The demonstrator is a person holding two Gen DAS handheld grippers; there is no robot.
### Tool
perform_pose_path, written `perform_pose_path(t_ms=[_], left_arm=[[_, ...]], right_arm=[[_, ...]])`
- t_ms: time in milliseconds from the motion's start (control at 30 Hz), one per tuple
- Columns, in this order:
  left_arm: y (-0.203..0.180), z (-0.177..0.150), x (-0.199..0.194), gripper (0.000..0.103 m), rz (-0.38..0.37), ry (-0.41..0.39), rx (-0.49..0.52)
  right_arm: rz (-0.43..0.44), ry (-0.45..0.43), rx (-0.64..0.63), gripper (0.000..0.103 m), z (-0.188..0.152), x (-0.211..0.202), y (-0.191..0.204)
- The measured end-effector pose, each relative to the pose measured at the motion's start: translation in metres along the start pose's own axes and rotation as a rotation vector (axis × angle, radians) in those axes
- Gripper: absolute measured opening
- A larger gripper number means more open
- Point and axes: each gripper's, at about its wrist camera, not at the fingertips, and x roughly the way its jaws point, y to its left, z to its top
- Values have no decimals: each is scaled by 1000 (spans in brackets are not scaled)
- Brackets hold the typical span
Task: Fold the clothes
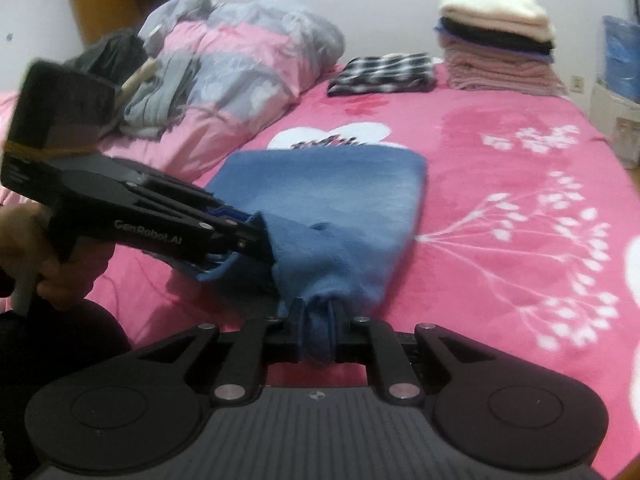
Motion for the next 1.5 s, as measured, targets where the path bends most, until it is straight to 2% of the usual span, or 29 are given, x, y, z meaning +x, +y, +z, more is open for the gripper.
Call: perform_pose_path(t_ms=[100, 267, 433, 567, 767, 867, 967, 1067, 1167, 1233, 1300, 1400, 1500], left_arm=[[1, 1, -2, 17, -13, 4, 0], [2, 1, -5, 18, -29, 11, -3], [-1, -3, -11, 15, -49, -2, 2], [-13, -11, -8, 14, -27, 2, 94], [-30, -22, -4, 14, 5, 7, 231], [-44, -28, 5, 14, 45, 43, 395], [-54, -33, 13, 14, 82, 82, 561], [-63, -47, 21, 14, 127, 110, 735], [-70, -57, 26, 15, 159, 120, 859], [-69, -57, 26, 15, 157, 123, 848], [-67, -56, 25, 15, 156, 125, 837], [-68, -58, 25, 16, 161, 121, 846], [-71, -61, 26, 21, 166, 118, 870]], right_arm=[[-13, 19, 13, 13, -3, -6, -5], [34, 80, -53, 13, -3, 15, 2], [41, 48, -69, 12, 8, 43, 5], [43, 40, -83, 12, 8, 49, 5], [87, 48, -4, 11, 8, 60, -11], [147, 49, 96, 9, 6, 69, -29], [185, 62, 165, 9, 5, 60, -42], [119, 58, 202, 16, 4, 34, -50], [54, 25, 244, 17, 1, 7, -58], [41, -4, 251, 17, 6, -4, -57], [66, -26, 219, 17, 16, -6, -48], [79, -21, 162, 17, 25, 0, -34], [101, -5, 158, 16, 26, 14, -26]])
